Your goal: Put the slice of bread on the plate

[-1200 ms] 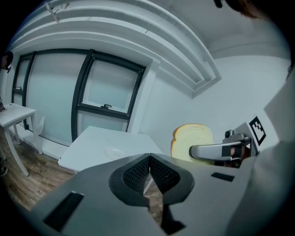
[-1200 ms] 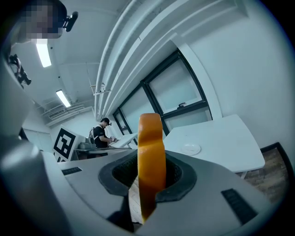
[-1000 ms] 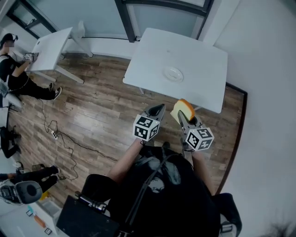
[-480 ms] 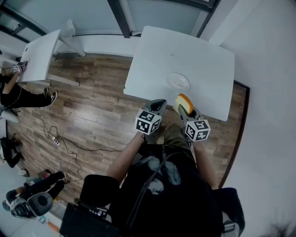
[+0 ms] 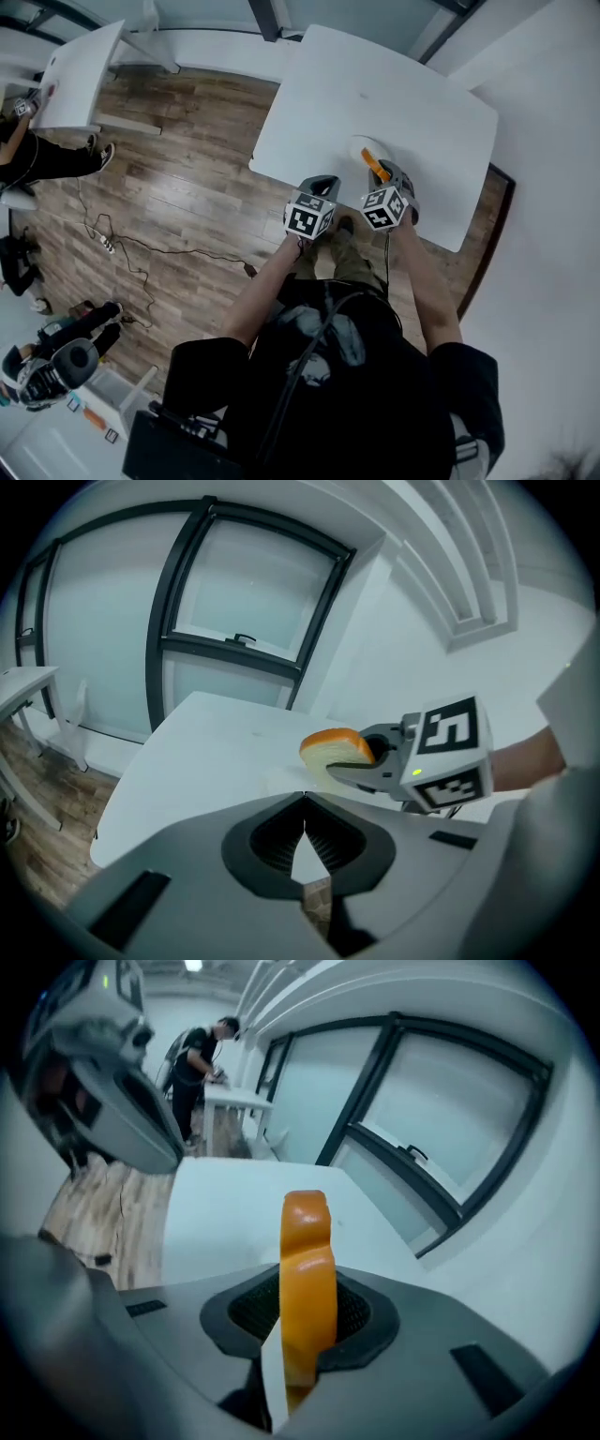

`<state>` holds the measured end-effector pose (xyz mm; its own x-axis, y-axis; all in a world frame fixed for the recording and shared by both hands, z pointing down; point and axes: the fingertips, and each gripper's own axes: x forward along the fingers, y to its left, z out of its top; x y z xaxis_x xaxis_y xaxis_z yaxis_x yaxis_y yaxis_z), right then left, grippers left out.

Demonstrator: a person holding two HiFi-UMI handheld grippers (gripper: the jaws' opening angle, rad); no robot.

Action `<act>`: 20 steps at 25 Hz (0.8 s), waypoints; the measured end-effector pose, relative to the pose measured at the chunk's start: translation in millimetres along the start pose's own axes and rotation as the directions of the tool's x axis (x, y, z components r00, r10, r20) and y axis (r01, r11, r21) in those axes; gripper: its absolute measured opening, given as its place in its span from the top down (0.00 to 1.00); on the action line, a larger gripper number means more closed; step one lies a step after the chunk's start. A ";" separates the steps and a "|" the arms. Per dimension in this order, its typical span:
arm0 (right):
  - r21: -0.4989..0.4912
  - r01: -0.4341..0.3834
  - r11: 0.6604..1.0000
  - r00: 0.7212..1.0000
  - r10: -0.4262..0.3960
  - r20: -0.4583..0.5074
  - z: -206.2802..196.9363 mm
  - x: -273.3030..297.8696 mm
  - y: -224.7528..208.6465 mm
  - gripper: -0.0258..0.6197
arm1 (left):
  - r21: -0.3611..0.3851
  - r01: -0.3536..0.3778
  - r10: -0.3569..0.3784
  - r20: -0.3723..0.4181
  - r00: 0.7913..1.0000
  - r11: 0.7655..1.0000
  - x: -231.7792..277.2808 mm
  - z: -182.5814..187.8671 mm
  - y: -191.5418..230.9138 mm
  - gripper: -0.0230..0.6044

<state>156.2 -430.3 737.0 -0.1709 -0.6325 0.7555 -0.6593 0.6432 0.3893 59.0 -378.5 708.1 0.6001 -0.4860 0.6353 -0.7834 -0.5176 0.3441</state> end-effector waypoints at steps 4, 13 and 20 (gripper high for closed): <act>-0.291 0.074 0.954 0.983 -0.119 -0.138 -18.6 51.5 -3.5 0.81 | -0.029 0.000 0.000 0.007 1.000 1.000 -7.1 -5.7 -4.3 0.95; -0.494 -0.054 0.868 0.961 -0.089 -0.260 -27.0 88.5 36.6 0.80 | -0.106 -0.051 0.053 0.012 0.999 0.993 -42.5 -26.8 9.6 0.95; -0.292 -0.366 0.884 0.883 0.231 -0.408 -29.8 85.6 39.8 0.60 | -0.139 -0.013 0.012 -0.006 1.000 0.990 -43.8 -39.9 1.4 0.95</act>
<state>137.1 -445.9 832.9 -0.0047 -0.2342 0.9722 -0.3062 0.9258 0.2216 25.2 -329.8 708.3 0.5898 -0.4879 0.6435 -0.8058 -0.4081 0.4291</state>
